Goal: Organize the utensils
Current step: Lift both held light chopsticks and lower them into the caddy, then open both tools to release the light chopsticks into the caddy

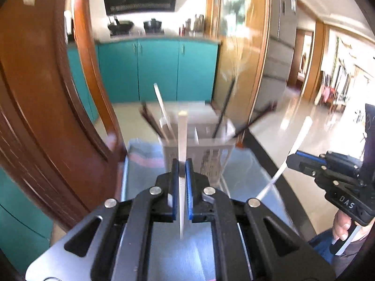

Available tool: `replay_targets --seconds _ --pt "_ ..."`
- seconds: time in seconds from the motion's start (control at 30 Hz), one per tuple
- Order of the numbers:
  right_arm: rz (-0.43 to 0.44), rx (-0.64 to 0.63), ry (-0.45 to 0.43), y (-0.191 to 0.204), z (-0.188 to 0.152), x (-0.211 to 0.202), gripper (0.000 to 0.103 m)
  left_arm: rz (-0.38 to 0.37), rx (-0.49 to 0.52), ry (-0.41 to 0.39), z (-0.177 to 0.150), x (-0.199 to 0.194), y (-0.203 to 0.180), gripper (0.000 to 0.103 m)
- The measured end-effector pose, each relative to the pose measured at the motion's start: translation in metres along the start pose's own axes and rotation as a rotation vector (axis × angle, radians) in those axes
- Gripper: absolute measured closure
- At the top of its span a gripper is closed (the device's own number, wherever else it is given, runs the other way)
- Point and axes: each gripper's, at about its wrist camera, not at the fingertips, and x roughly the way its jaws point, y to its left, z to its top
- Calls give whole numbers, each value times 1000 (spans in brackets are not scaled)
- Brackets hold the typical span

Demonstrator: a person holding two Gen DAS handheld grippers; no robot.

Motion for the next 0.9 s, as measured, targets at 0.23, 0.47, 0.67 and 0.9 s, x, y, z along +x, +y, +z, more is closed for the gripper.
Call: replay_targets --seconds 0.23,0.47,0.67,0.9 --pt "31 69 -171 -9 79 -7 97 13 -40 -189 82 -45 13 96" --pt "-36 176 -346 -34 107 1 96 -24 -154 -350 116 -58 28 96" --pt "-68 215 -393 -54 106 31 96 38 -177 -272 119 11 26 96" --pt "-148 132 -293 -60 93 77 97 88 -137 -133 103 70 19 96"
